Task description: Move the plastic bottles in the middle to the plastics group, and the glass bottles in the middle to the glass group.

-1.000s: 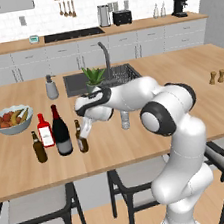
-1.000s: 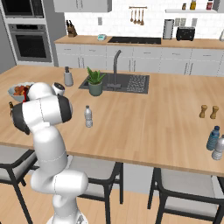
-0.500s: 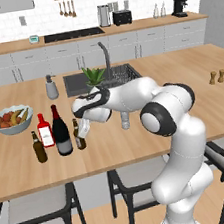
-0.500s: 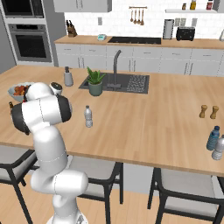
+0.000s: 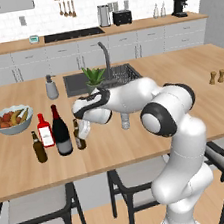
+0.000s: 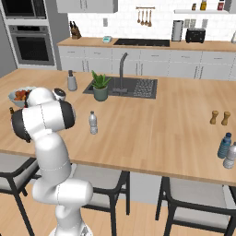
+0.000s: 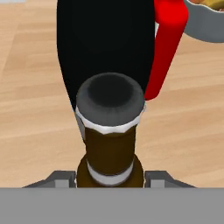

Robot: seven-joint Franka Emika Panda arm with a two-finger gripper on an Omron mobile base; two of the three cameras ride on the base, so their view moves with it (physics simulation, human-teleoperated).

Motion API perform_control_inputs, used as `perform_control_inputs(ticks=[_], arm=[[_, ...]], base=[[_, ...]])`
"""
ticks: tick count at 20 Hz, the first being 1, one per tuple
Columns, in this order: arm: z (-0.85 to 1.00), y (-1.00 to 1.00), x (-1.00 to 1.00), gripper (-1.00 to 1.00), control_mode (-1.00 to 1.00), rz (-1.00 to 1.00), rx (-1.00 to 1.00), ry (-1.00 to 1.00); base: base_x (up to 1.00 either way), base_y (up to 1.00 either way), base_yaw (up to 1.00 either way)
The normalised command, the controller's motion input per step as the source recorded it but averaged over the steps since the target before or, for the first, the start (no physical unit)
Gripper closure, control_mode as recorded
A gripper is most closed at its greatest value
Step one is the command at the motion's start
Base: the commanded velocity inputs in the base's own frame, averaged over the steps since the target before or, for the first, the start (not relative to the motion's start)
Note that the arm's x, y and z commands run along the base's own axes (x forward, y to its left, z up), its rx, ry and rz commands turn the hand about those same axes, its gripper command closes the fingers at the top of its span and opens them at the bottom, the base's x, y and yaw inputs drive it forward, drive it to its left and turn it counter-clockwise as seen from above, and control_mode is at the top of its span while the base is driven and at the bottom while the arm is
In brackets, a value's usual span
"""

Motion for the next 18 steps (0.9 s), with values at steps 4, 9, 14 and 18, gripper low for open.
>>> perform_control_inputs(ticks=[4,9,14,18], arm=[[0.0,0.0,0.0,-1.0,-1.0,0.0,0.0,0.0],[0.0,0.0,0.0,-1.0,-1.0,0.0,0.0,0.0],[0.16,-0.08,-0.08,-1.0,-1.0,0.0,0.0,0.04],[0.4,-0.23,-0.38,-1.0,-1.0,0.0,0.0,0.06]], base=[[0.0,0.0,0.0],[0.0,0.0,0.0],[0.0,0.0,0.0],[0.0,0.0,0.0]])
